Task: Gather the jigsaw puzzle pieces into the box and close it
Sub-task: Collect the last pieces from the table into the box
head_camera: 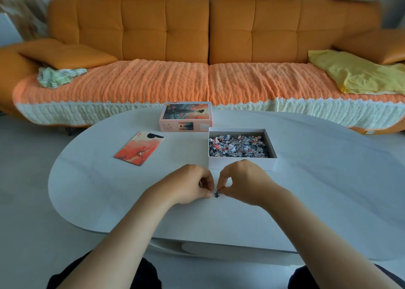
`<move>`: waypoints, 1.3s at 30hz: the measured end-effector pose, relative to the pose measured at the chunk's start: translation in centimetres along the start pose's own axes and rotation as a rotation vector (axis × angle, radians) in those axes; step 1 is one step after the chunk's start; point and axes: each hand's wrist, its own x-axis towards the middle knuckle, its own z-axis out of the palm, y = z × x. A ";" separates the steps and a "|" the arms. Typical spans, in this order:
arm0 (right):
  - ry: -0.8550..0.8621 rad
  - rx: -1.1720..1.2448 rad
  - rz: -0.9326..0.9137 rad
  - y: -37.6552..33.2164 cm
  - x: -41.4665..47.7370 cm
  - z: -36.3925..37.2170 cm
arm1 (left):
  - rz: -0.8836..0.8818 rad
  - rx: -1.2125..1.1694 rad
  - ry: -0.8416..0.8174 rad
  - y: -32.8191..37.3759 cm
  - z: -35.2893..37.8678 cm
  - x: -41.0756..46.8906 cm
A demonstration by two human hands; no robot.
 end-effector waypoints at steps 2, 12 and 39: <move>-0.016 0.038 0.006 0.1 0.1 -0.2 | 0.009 -0.019 0.007 -0.1 0.0 0.0; 0.121 0.236 0.042 1.4 -0.2 -2.3 | 0.043 -0.050 -0.018 1.0 0.4 0.3; 0.155 -0.156 0.098 6.4 1.5 -2.0 | 0.252 0.270 0.517 2.1 -0.1 8.5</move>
